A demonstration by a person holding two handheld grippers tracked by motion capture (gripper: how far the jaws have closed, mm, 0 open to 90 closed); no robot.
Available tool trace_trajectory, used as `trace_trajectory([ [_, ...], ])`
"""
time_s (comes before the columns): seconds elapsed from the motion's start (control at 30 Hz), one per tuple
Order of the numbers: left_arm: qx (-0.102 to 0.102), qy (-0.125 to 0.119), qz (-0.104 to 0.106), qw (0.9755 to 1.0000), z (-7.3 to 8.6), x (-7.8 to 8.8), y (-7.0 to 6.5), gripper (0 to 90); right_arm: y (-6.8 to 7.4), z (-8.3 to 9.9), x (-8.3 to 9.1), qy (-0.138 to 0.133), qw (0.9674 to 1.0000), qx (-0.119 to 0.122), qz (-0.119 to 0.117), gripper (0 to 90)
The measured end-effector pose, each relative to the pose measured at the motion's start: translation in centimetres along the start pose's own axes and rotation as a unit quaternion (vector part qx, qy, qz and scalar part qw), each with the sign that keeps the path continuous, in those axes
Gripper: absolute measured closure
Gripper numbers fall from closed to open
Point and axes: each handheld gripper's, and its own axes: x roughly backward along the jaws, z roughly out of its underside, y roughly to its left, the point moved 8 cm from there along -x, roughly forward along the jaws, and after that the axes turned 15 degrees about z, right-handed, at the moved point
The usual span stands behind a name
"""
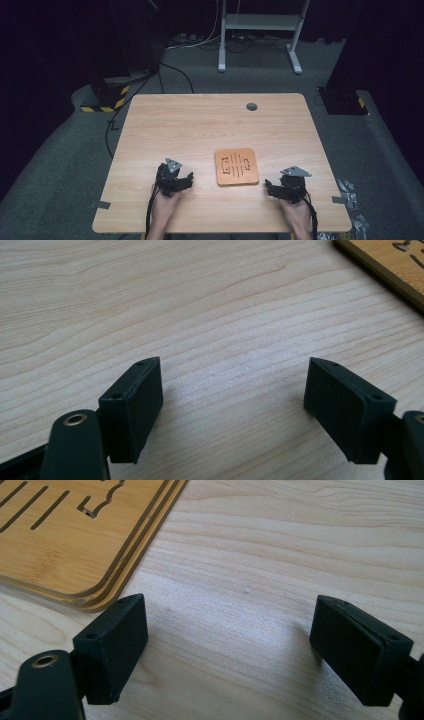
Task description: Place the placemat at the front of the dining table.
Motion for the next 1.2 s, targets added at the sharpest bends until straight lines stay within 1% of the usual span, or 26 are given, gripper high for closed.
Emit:
trace_trajectory([
  [0.07,-0.001,0.000,0.000,1.0000,0.0,0.0,0.0,23.6,0.0,0.0,0.0,0.001,1.0000,-0.002,0.000,15.8],
  [0.13,-0.001,0.001,0.000,1.0000,0.0,0.0,0.0,23.6,-0.1,-0.1,0.1,0.002,0.9999,-0.014,-0.005,16.4],
  [0.17,-0.001,0.001,0.001,1.0000,0.0,0.0,0.0,23.6,-0.1,-0.1,0.1,0.002,0.9999,-0.014,-0.005,16.4],
  [0.2,0.000,0.001,0.000,1.0000,0.0,0.0,0.0,23.6,0.0,-0.1,0.1,0.002,0.9997,-0.023,-0.010,16.6],
  [0.23,0.000,0.001,0.001,1.0000,0.0,0.0,0.0,23.6,-0.2,-0.1,0.1,0.001,0.9996,-0.028,-0.006,15.3],
  [0.3,-0.002,0.001,0.001,1.0000,0.0,0.0,0.0,23.6,-0.4,-0.1,0.2,0.005,0.9995,-0.030,-0.002,15.0],
  [0.37,-0.002,0.001,0.001,1.0000,0.0,0.0,0.0,23.6,-0.5,-0.2,0.2,0.004,0.9992,-0.038,0.006,14.6],
  [0.4,-0.001,0.001,0.001,1.0000,0.0,0.0,0.0,23.6,-0.5,-0.2,0.2,0.006,0.9993,-0.036,0.003,14.4],
  [0.43,-0.001,0.000,0.001,1.0000,0.0,0.0,0.0,23.6,-0.4,-0.3,0.0,0.007,0.9991,-0.042,0.003,14.2],
  [0.5,-0.001,0.001,0.001,1.0000,0.0,0.0,0.0,23.6,-0.5,-0.4,-0.1,0.010,0.9991,-0.041,0.000,14.2],
  [0.53,-0.001,0.000,0.001,1.0000,0.0,0.0,0.0,23.6,-0.5,-0.5,-0.1,0.006,0.9991,-0.042,0.000,14.6],
  [0.57,-0.001,0.000,0.001,1.0000,0.0,0.0,0.0,23.6,-0.4,-0.5,0.0,0.011,0.9989,-0.045,-0.004,14.3],
  [0.6,0.000,0.000,0.001,1.0000,0.0,0.0,0.0,23.6,-0.4,-0.7,-0.1,0.008,0.9989,-0.046,-0.004,14.3],
  [0.73,0.002,0.000,-0.003,1.0000,0.0,0.0,0.1,23.6,-0.1,-1.0,-0.3,0.016,0.9990,-0.041,-0.009,13.5],
  [0.77,0.006,-0.002,-0.004,1.0000,0.0,0.0,0.0,23.6,0.0,-1.1,-0.4,0.017,0.9989,-0.044,-0.007,13.6],
  [0.8,0.006,-0.002,-0.004,1.0000,0.0,0.0,0.0,23.7,0.1,-1.3,-0.5,0.015,0.9991,-0.040,-0.006,13.5],
  [0.83,0.006,-0.002,-0.004,1.0000,0.0,0.0,0.0,23.7,0.2,-1.4,-0.6,0.018,0.9988,-0.045,-0.005,13.5],
  [0.87,0.006,-0.002,-0.004,1.0000,0.0,0.0,0.0,23.7,0.3,-1.6,-0.6,0.014,0.9990,-0.043,-0.004,13.6],
  [0.93,0.006,-0.003,-0.004,1.0000,0.0,0.0,0.0,23.6,0.5,-2.0,-0.7,0.009,0.9989,-0.045,-0.004,13.8],
  [0.97,0.006,-0.002,-0.004,1.0000,0.0,0.0,0.0,23.7,0.5,-2.0,-0.6,0.015,0.9989,-0.044,-0.008,13.7],
  [1.0,0.006,-0.002,-0.004,1.0000,0.0,0.0,0.0,23.6,0.6,-2.2,-0.7,0.011,0.9990,-0.044,-0.003,13.7],
  [1.1,0.006,-0.001,-0.005,1.0000,0.0,0.0,0.0,23.7,0.7,-2.5,-0.8,0.014,0.9991,-0.040,-0.003,13.8],
  [1.13,0.006,-0.001,-0.004,1.0000,0.0,0.0,0.0,23.6,0.8,-2.7,-0.8,0.013,0.9990,-0.043,-0.003,13.7],
  [1.17,0.006,-0.001,-0.004,1.0000,0.0,0.0,0.0,23.6,0.7,-2.8,-0.8,0.015,0.9993,-0.034,-0.005,13.8],
  [1.2,0.006,-0.001,-0.004,1.0000,0.0,0.0,0.0,23.6,0.8,-3.0,-0.9,0.012,0.9992,-0.038,-0.002,13.8],
])
